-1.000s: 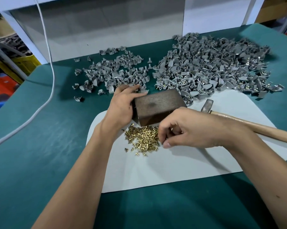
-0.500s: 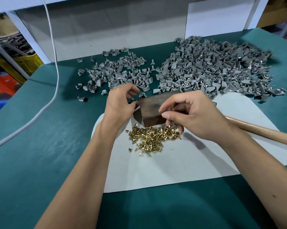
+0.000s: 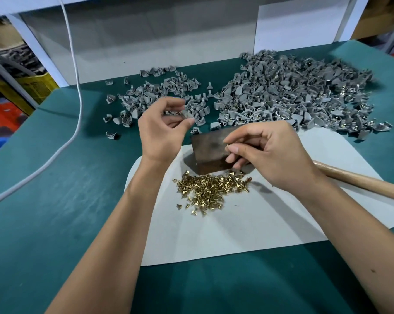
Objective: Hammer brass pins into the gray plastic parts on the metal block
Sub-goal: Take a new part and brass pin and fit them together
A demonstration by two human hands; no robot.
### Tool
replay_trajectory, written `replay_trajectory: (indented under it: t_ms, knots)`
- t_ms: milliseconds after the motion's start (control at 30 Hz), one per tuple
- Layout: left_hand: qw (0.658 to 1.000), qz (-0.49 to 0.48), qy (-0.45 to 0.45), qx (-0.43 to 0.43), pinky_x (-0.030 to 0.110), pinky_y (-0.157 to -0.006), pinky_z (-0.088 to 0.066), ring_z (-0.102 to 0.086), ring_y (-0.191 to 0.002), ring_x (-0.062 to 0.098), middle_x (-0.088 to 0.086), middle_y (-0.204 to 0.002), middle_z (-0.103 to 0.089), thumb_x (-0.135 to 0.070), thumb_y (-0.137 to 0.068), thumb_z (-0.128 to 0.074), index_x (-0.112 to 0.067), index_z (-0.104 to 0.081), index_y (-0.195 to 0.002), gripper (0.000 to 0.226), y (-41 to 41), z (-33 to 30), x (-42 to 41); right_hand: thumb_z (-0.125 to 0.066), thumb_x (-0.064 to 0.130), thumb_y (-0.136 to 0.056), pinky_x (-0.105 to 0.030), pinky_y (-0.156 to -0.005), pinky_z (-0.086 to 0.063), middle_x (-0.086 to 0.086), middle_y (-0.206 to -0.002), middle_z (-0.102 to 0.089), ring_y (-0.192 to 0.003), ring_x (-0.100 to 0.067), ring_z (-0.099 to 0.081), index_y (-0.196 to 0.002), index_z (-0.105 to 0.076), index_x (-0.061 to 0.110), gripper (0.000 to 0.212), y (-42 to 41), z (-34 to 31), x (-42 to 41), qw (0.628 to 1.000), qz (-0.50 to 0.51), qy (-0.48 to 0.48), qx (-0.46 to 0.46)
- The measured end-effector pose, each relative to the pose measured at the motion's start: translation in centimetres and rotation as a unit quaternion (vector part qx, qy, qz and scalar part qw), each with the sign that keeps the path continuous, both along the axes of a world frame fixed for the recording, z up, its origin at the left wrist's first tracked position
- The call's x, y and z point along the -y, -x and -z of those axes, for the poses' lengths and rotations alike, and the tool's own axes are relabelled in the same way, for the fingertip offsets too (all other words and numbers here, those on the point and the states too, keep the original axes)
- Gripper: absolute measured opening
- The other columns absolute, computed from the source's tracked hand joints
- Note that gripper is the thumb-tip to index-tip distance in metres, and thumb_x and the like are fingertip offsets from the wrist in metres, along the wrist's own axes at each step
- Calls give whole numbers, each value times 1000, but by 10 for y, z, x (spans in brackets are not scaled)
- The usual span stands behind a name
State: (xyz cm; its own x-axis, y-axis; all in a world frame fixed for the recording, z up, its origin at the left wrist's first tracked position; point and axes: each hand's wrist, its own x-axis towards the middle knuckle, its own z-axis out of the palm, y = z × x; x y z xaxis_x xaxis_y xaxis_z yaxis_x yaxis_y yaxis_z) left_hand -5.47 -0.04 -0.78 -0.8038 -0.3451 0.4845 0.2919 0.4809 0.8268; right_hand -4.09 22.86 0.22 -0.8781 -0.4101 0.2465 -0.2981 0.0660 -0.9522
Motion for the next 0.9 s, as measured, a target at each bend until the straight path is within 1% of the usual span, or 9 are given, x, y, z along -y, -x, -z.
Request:
replay_trajectory:
  t_ms: [100,167,233,300,467,567,633,767,900]
  knots:
    - [996,82,-38,-16,26,-81,-61,-75,-85,13,1,-106,-75,-5,-78,-87,-13,-72,-111,37,-4,-6,-21,-70,-3,-91,-29,-61,-62,-3,-79,-75,-72,-21,-74,-95,-79,15,20,3,0,-1,996,63,-16,-65]
    - [991,123,-47,-8,30,-83,-62,-75,-87,16,4,-105,-77,-3,-77,-87,-7,-75,-110,35,-6,-7,-34,-72,0,-91,-25,-59,-60,4,-86,-74,-75,-15,-71,-97,-80,16,19,5,-2,-2,987,107,-31,-116]
    - [986,160,-40,-4,32,-86,-61,-75,-92,18,5,-109,-77,-2,-78,-87,-8,-75,-111,36,-8,-7,-42,-71,3,-92,-18,-59,-56,8,-89,-74,-74,-7,-70,-98,-79,20,19,6,-4,-3,983,134,-27,-127]
    - [983,181,-16,-9,31,-87,-60,-75,-94,16,3,-109,-77,-3,-78,-87,-10,-76,-112,36,-9,-7,-46,-70,4,-93,-16,-64,-55,9,-90,-74,-77,-5,-70,-99,-78,20,19,8,-3,-3,980,152,-31,-125]
    - [978,202,43,-20,28,-81,-62,-74,-89,12,-5,-103,-75,-12,-75,-90,-17,-78,-110,37,-10,-6,-50,-70,5,-93,-21,-70,-56,4,-86,-74,-73,-7,-70,-100,-78,12,13,10,-1,0,974,184,-44,-122]
    - [979,200,49,-1,30,-78,-63,-75,-83,13,-6,-97,-76,-13,-74,-91,-19,-76,-109,39,-11,-6,-53,-70,8,-93,-32,-79,-59,4,-87,-74,-79,-12,-71,-99,-78,13,11,10,-1,0,969,202,-56,-130]
    - [979,200,47,3,29,-75,-64,-76,-80,14,-5,-92,-76,-14,-73,-92,-18,-76,-105,37,-10,-5,-54,-71,10,-93,-36,-83,-59,4,-89,-75,-83,-12,-71,-99,-78,13,10,9,0,1,968,205,-65,-133]
    - [981,191,34,-12,26,-73,-63,-75,-80,13,-4,-93,-75,-16,-70,-93,-17,-76,-100,34,-11,-7,-57,-73,12,-92,-29,-84,-57,7,-90,-74,-86,-7,-69,-98,-78,16,8,8,0,3,964,205,-88,-142]
    - [978,207,10,-18,36,-78,-64,-75,-86,25,6,-100,-74,-13,-70,-94,-16,-77,-101,35,-11,-8,-57,-73,14,-92,-23,-81,-56,11,-88,-73,-85,-2,-68,-96,-77,21,8,9,0,3,962,213,-95,-141]
